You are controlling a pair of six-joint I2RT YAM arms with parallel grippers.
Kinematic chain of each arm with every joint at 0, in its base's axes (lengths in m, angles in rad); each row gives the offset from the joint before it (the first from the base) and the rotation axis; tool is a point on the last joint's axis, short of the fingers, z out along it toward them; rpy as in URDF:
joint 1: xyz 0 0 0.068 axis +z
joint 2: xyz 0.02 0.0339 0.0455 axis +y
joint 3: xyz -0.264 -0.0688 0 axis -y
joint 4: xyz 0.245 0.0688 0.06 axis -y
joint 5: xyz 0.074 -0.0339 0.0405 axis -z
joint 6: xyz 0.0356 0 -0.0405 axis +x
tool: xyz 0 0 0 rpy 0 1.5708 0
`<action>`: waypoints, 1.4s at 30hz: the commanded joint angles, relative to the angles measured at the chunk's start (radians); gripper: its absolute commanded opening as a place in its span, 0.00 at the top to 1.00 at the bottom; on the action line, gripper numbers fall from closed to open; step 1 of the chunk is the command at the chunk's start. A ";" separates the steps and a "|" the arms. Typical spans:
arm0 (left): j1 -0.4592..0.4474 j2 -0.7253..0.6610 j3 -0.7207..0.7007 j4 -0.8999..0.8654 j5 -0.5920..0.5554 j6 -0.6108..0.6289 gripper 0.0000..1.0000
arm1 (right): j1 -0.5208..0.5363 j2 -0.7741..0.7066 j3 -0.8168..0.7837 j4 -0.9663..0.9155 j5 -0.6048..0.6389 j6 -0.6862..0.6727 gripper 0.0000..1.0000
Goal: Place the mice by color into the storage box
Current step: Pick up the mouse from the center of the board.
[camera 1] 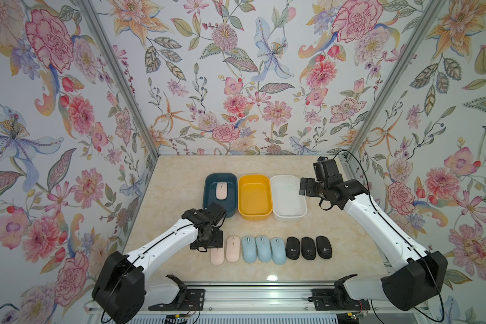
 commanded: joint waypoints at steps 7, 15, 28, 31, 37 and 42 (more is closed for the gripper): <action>-0.060 0.026 -0.067 0.079 0.037 -0.056 0.17 | 0.008 -0.019 -0.027 -0.003 0.021 0.014 0.02; -0.108 0.063 -0.077 0.108 0.045 -0.077 0.17 | 0.010 -0.028 -0.044 -0.002 0.025 0.014 0.01; -0.124 0.130 -0.078 0.124 0.028 -0.095 0.18 | 0.012 -0.029 -0.041 -0.006 0.032 -0.001 0.01; -0.123 0.137 -0.080 0.131 0.024 -0.098 0.20 | 0.011 -0.029 -0.040 -0.008 0.032 -0.002 0.01; -0.124 0.150 -0.082 0.137 0.012 -0.104 0.20 | 0.011 -0.027 -0.035 -0.008 0.033 -0.009 0.01; -0.123 0.181 -0.075 0.147 0.003 -0.115 0.20 | 0.011 -0.022 -0.032 -0.007 0.029 -0.010 0.01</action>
